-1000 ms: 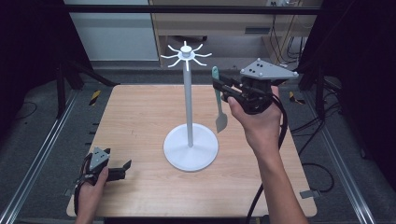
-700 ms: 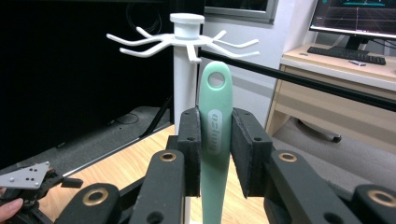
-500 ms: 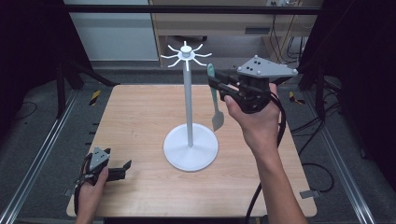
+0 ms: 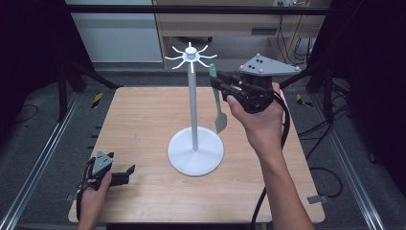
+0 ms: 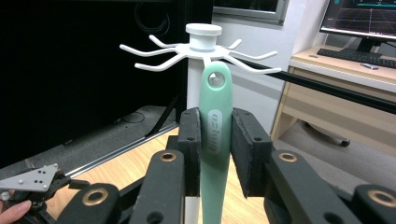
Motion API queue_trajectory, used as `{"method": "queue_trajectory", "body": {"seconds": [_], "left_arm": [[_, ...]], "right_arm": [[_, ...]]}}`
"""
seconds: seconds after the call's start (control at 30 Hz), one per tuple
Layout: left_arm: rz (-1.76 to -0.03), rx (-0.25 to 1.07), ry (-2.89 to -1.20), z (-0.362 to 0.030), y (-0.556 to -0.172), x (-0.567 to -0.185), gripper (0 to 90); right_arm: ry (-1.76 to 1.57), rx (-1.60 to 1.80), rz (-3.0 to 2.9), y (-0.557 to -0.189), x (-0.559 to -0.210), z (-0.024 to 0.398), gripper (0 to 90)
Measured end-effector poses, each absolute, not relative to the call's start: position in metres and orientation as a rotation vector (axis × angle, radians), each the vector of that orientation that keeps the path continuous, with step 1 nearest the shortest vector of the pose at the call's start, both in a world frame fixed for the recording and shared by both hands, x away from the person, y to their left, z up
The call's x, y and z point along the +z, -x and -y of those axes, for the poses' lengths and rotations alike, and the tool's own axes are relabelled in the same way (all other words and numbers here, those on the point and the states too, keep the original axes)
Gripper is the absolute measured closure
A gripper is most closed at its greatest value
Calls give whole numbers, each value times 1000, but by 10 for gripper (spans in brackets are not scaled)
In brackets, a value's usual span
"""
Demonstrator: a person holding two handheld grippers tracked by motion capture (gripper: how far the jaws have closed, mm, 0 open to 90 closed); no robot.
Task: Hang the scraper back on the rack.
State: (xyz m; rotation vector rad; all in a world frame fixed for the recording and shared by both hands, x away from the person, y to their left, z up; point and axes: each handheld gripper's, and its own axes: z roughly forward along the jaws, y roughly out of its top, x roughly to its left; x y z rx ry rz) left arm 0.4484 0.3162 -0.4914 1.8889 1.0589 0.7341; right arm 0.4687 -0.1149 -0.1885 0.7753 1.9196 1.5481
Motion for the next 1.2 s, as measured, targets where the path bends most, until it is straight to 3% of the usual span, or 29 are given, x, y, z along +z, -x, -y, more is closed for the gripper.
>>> {"method": "queue_trajectory", "body": {"seconds": [1.2], "left_arm": [[-1054,728,-1895,-315,-448,-491,28]], "right_arm": [[-785,1546,-1954,-481,-192,104,741]]}}
